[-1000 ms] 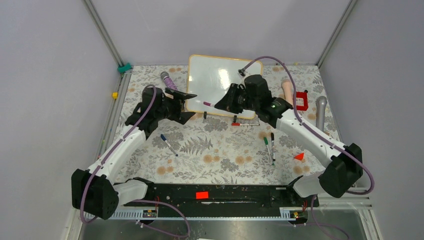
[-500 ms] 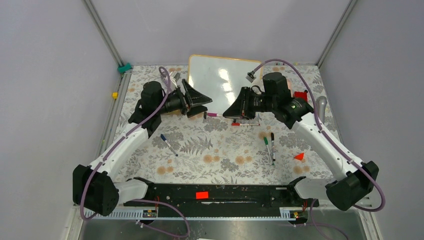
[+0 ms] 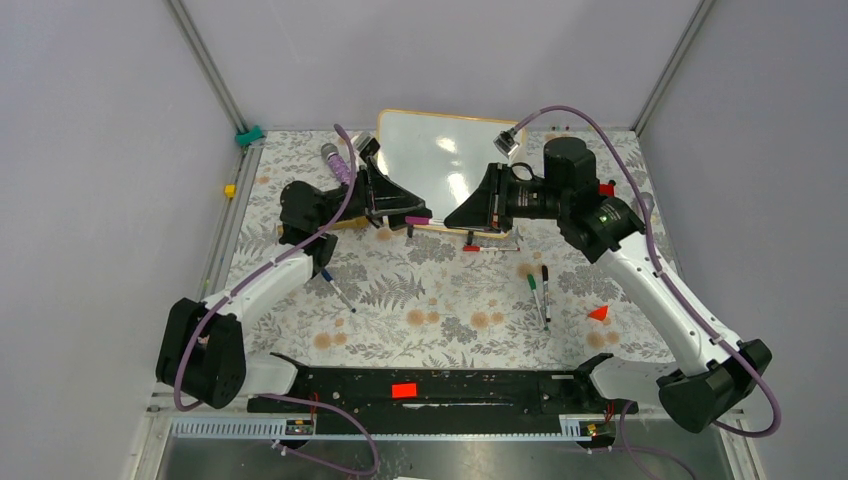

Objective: Write a sentence on the whiteboard
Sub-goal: Pass from the right arm to the left

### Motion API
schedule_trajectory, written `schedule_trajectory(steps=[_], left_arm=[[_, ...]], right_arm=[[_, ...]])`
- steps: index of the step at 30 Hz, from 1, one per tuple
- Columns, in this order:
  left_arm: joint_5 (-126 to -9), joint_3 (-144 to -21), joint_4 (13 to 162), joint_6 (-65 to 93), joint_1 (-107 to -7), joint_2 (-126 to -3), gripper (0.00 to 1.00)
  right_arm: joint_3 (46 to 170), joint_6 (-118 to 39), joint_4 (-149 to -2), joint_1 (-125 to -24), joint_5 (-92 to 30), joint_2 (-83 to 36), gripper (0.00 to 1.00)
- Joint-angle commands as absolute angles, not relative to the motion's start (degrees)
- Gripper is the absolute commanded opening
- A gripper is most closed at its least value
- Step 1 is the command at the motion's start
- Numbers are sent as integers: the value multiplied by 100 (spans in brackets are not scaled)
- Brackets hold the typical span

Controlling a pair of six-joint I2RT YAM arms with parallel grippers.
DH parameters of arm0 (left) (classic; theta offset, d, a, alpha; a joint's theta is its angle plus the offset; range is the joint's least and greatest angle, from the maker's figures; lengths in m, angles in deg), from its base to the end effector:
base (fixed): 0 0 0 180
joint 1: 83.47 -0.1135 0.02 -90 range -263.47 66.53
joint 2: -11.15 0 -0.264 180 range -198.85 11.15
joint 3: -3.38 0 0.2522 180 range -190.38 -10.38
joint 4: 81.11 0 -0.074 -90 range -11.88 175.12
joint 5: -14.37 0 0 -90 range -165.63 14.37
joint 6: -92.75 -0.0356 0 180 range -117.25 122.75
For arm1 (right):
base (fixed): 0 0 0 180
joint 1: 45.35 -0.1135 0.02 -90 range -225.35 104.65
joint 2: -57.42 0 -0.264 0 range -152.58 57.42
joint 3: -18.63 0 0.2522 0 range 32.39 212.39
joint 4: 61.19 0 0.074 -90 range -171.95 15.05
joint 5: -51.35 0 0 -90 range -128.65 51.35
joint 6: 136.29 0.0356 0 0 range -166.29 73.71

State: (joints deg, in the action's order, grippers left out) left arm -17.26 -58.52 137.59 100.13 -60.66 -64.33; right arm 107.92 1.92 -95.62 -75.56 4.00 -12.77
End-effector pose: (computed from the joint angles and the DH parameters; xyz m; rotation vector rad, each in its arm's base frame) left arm 0.2490 -0.1376 0.3492 0.1263 1.7962 -2.2213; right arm 0.2173 0.1544 0.4179 -0.2769 2.0804 1.5783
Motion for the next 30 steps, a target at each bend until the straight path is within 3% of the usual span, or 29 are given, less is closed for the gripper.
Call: schedule_trajectory(steps=[1,5,9,19,26,30], left_arm=[[-1303,-5872,15081,10717,-6053,-6442,54],[-1154,-5890,15075,10785,-6062,-6452,44],[-1059,-5875,15014,10749,-6062,-6442,42],[-1006,-5770,14327,10217,-6060,-6285,51],[-927,-5896,14179,10130,-6059,-6309,42],[-920,-5942,14166,10110,-6062,-6342,52]], right_arm=[[10888,356,-9251,-7481,551,-1149,0],[10855,424,-9160,-7462,530,-1117,0],[10883,458,-9160,-7403,576,-1118,0],[10909,627,-9060,-7304,556,-1157,0],[10755,836,-8796,-7303,599,-1181,0],[10643,980,-8578,-7302,691,-1179,0]])
